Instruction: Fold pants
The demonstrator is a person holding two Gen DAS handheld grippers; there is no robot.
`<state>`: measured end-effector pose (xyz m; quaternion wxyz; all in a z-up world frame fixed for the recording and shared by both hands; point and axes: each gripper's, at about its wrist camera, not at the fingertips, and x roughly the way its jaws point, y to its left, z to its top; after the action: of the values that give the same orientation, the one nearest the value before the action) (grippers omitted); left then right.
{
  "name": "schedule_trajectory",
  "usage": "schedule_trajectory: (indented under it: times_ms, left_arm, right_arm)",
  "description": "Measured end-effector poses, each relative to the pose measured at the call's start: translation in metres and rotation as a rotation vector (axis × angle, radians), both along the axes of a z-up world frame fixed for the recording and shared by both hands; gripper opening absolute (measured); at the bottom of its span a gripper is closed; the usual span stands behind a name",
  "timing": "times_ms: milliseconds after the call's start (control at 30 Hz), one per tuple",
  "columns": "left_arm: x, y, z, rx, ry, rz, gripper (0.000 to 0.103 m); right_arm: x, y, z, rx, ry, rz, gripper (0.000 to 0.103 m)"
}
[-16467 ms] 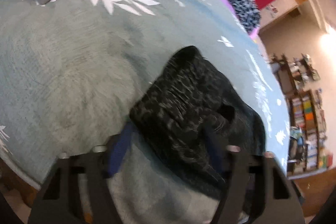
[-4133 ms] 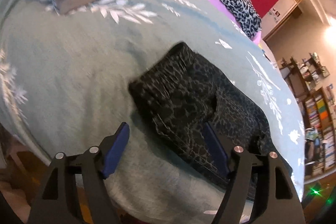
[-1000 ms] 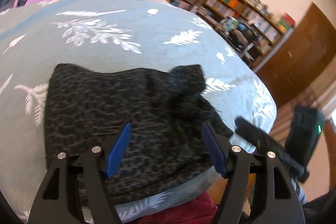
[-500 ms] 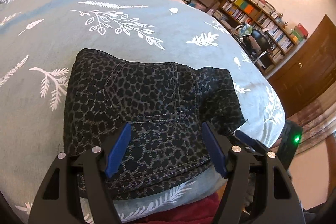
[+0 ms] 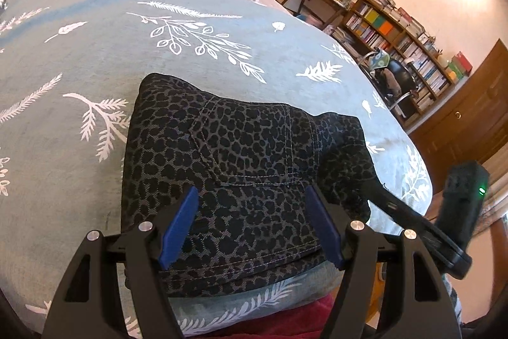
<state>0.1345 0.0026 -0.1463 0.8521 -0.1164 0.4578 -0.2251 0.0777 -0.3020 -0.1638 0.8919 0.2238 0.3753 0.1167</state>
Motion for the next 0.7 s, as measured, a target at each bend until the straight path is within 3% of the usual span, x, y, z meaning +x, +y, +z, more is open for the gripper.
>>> schedule_trajectory:
  times_ms: [67,100,133,300,533,700]
  left_arm:
    - [0.000,0.002,0.001,0.001,-0.005,0.004,0.069]
    - [0.001,0.003,0.001,0.002,-0.007,0.006,0.069]
    - [0.001,0.004,0.002,0.000,-0.009,0.010,0.069]
    - [0.008,0.004,-0.002,-0.012,0.006,0.030,0.069]
    - [0.009,-0.002,-0.016,0.011,0.022,0.007,0.069]
    - [0.002,-0.009,-0.022,0.073,-0.015,-0.021,0.069]
  right_arm:
    - [0.002,0.002,0.001,-0.007,-0.001,-0.016,0.040]
    - [0.000,-0.001,0.004,-0.005,-0.013,-0.020,0.025]
    - [-0.004,-0.005,0.011,0.002,-0.029,-0.021,0.016]
    - [-0.026,-0.021,0.022,0.033,-0.022,0.001,0.012]
    - [-0.031,-0.036,-0.038,0.059,0.134,-0.045,0.012]
    - [-0.035,-0.034,-0.032,0.004,0.111,-0.039,0.017]
